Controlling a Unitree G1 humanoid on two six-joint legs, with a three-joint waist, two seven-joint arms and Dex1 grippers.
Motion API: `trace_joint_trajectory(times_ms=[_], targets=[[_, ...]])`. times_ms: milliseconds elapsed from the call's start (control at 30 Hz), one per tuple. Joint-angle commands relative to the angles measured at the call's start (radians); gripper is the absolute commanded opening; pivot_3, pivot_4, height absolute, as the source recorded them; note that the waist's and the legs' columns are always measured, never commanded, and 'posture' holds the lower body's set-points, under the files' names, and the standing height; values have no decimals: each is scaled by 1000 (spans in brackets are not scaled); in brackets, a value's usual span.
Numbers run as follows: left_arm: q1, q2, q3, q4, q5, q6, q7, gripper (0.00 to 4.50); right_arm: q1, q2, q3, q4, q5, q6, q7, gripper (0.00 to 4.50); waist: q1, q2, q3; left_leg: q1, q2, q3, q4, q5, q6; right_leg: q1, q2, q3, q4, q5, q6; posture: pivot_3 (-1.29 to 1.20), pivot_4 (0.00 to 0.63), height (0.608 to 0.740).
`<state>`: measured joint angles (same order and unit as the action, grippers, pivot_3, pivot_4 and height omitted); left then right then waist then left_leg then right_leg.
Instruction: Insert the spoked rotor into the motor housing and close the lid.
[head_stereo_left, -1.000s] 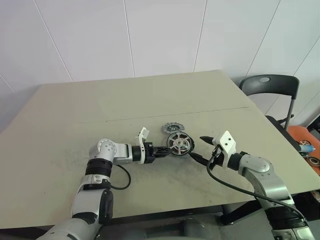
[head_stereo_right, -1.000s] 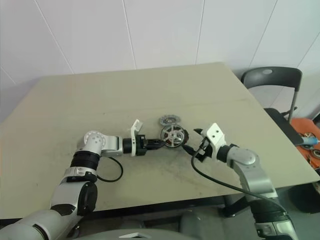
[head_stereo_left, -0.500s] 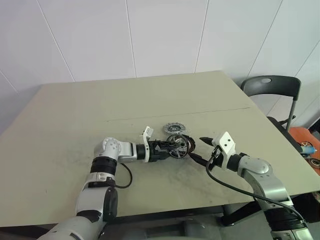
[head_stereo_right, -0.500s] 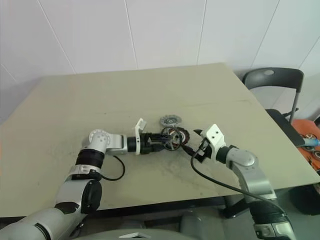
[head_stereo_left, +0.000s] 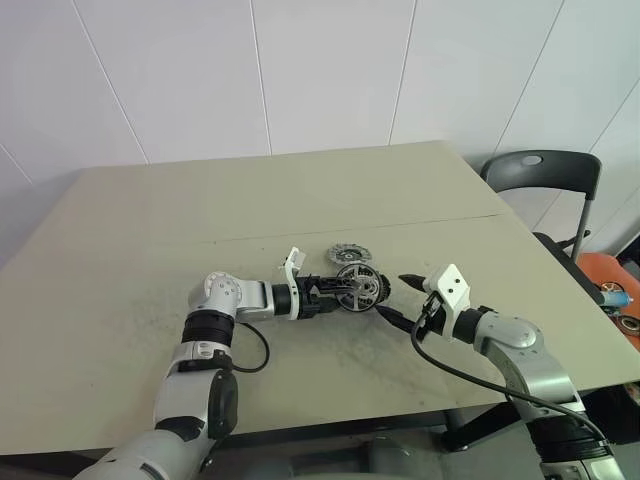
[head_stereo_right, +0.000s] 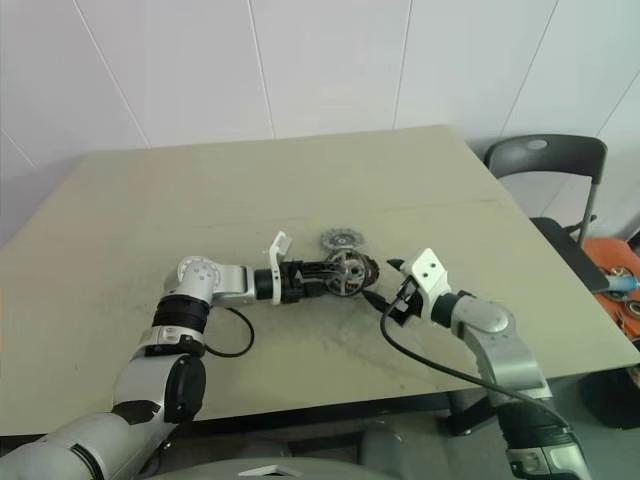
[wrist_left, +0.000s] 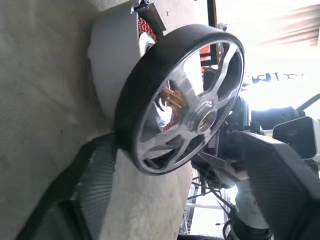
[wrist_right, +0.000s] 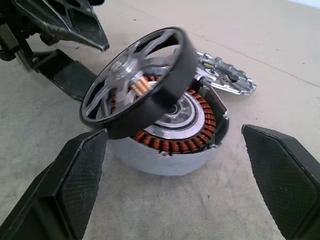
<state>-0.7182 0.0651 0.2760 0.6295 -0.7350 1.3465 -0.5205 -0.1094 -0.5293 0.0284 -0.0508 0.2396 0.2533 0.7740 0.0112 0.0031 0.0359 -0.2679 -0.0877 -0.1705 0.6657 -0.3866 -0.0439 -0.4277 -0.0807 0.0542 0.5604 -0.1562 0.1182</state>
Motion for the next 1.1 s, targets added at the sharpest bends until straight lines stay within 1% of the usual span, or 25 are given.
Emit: trace_joint_trajectory(times_ms=[33,233,267,733,900,1000,1100], targets=[[-21,-7,32,-43,-32,-2,-14,2551,-15,7,-6,-12,2,-21,-1,4500,0,0,0,0,0,0,0,0,0,0,0,0,0,0,0,0,0,740],[-15,-14,43,-65,-40,10,-13,507,-16,10,-3,-14,1,-20,-4,4500,-1,0,0,0,0,0,0,0,0,0,0,0,0,0,0,0,0,740],[-13,-14,42,-67,-39,9,-12,359,-16,11,-3,-14,1,-20,-4,4500,-1,0,0,0,0,0,0,0,0,0,0,0,0,0,0,0,0,740],[-2,6,24,-76,-20,-10,-8,360,-22,11,1,-3,-3,-24,-4,4500,0,0,0,0,0,0,0,0,0,0,0,0,0,0,0,0,0,740],[-26,-3,61,-97,-46,18,21,360,-27,13,4,4,-5,-29,-4,4500,0,0,0,0,0,0,0,0,0,0,0,0,0,0,0,0,0,740],[-28,-3,62,-116,-41,36,46,360,-27,13,3,5,-7,-30,-3,4500,-1,0,0,0,0,0,0,0,0,0,0,0,0,0,-1,0,0,740],[-31,-11,98,-112,-39,70,99,360,-26,13,2,5,-8,-30,-4,4500,-1,0,0,0,0,0,0,0,0,0,0,0,0,0,0,0,0,740]])
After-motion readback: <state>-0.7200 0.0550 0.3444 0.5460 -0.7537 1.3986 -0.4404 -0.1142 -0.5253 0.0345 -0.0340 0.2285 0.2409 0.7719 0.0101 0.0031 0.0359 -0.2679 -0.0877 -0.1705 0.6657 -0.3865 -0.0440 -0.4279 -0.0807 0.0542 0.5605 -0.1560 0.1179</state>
